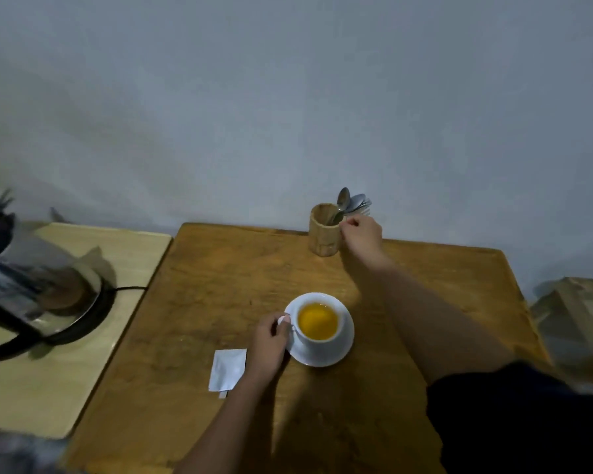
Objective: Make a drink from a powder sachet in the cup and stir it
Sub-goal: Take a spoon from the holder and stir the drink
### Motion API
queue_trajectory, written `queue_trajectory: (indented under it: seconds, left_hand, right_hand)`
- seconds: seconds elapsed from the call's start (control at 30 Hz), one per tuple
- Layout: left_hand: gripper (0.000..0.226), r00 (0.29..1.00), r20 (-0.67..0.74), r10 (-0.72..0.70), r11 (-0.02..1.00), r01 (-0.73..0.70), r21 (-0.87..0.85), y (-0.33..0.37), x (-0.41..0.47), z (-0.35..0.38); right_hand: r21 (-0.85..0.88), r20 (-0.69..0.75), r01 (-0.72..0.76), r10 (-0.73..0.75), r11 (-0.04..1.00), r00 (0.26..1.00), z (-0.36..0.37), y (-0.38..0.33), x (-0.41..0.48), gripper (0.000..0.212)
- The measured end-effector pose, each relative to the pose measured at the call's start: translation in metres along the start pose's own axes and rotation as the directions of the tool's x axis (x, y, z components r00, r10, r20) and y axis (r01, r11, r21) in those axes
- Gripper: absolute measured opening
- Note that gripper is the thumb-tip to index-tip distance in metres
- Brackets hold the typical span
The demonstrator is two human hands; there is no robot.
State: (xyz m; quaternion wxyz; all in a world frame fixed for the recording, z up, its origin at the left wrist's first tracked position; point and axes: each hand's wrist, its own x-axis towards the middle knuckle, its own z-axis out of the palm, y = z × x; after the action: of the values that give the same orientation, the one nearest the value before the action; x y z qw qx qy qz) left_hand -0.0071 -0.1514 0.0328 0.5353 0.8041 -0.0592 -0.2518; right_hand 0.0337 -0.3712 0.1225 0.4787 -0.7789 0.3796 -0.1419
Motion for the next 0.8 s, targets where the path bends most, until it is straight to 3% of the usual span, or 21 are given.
queue_trajectory:
  seconds: [0.1,0.23,0.57,0.8]
  left_hand:
    - [0.019,0.999,-0.025,0.022,0.999,-0.023,-0.037,-0.004,0.002,0.001]
    - [0.016,1.000,-0.023,0.014,0.996,-0.016,-0.089,-0.010,0.006,0.001]
    - [0.017,1.000,-0.019,0.022,0.994,-0.024,-0.110,-0.017,0.015,0.004]
    - [0.017,0.999,-0.005,0.047,0.990,-0.047,-0.131,-0.023,0.020,0.006]
  right_hand:
    - [0.081,0.040,-0.125,0.122,0.989,0.992,0.019,-0.007,0.035,0.027]
    - [0.230,0.036,-0.317,0.317,0.920,0.948,0.037,-0.012,0.062,0.010]
    - [0.165,-0.050,-0.358,0.370,0.919,0.928,0.062,-0.012,0.085,0.039]
    - [0.195,-0.130,-0.333,0.361,0.923,0.924,0.065,-0.008,0.084,0.016]
